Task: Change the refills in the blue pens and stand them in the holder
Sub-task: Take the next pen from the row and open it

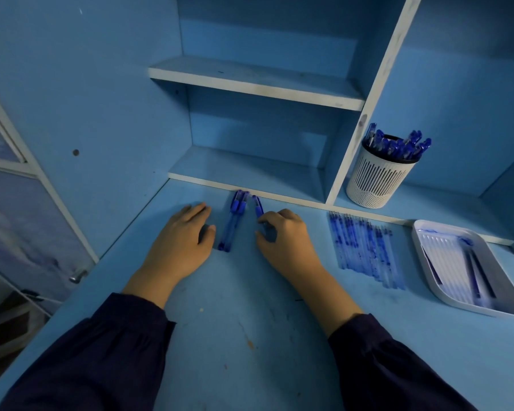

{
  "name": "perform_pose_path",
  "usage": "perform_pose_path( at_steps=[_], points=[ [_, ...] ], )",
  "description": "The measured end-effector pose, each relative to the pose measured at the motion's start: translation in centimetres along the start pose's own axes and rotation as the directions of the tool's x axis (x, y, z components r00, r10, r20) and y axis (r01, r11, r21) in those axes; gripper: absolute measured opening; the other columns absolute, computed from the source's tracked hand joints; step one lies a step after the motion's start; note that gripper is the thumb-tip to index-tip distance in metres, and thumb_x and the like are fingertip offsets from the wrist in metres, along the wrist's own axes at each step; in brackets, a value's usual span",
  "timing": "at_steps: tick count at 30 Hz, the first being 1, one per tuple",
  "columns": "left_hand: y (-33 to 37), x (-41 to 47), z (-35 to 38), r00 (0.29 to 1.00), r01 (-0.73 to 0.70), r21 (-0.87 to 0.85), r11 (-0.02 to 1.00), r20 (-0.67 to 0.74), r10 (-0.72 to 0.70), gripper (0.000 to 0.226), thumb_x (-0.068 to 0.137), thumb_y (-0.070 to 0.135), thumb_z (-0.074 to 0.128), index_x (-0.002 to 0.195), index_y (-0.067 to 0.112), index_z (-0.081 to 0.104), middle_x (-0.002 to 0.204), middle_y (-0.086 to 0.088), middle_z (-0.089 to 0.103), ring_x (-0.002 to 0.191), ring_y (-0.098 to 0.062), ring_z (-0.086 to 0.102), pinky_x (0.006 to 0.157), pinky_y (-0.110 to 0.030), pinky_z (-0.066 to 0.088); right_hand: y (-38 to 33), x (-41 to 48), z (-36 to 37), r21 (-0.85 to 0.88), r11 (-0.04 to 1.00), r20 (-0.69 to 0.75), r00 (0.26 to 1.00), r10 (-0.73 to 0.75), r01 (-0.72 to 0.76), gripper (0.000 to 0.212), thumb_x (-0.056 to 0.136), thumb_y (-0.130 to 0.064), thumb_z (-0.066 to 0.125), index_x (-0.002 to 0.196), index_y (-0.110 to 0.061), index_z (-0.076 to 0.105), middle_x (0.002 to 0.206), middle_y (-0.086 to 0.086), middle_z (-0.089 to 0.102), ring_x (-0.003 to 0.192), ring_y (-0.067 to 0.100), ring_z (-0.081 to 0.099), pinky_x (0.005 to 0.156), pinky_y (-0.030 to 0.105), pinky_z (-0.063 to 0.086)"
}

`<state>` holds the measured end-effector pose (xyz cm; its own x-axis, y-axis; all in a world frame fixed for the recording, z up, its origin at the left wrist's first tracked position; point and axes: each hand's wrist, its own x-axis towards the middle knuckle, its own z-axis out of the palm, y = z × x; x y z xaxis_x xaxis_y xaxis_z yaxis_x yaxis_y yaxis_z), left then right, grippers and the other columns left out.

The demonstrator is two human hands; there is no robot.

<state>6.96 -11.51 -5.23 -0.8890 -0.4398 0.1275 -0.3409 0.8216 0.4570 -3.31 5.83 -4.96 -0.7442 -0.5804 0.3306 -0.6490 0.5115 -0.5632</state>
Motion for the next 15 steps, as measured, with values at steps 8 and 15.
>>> perform_pose_path(
  at_steps=[8,15],
  points=[
    [-0.1,-0.1,-0.1,1.0,-0.015,-0.009,1.0,-0.002,0.015,0.051,0.104,0.033,0.039,0.153,0.019,0.033,0.161,0.006,0.025,0.15,-0.014,0.015,0.12,-0.032,0.014,0.2,-0.7,-1.5,0.14,0.982,-0.017,0.992,0.127,-0.123,0.029,0.086,0.0,0.056,0.111,-0.008,0.07,0.093,0.012,0.062,0.07,0.015,0.053,0.063,-0.001,0.035],
    [1.5,-1.1,-0.2,0.967,-0.19,-0.185,0.964,-0.204,0.152,0.044,0.103,0.025,0.046,0.146,0.019,0.045,0.151,0.008,0.042,0.141,-0.01,0.035,0.113,-0.019,0.024,0.3,-3.0,-3.8,0.602,0.729,0.06,0.928,0.368,-0.327,0.026,0.095,-0.01,0.057,0.117,-0.018,0.068,0.073,-0.002,0.056,0.056,0.008,0.044,0.049,0.015,0.037]
  ],
)
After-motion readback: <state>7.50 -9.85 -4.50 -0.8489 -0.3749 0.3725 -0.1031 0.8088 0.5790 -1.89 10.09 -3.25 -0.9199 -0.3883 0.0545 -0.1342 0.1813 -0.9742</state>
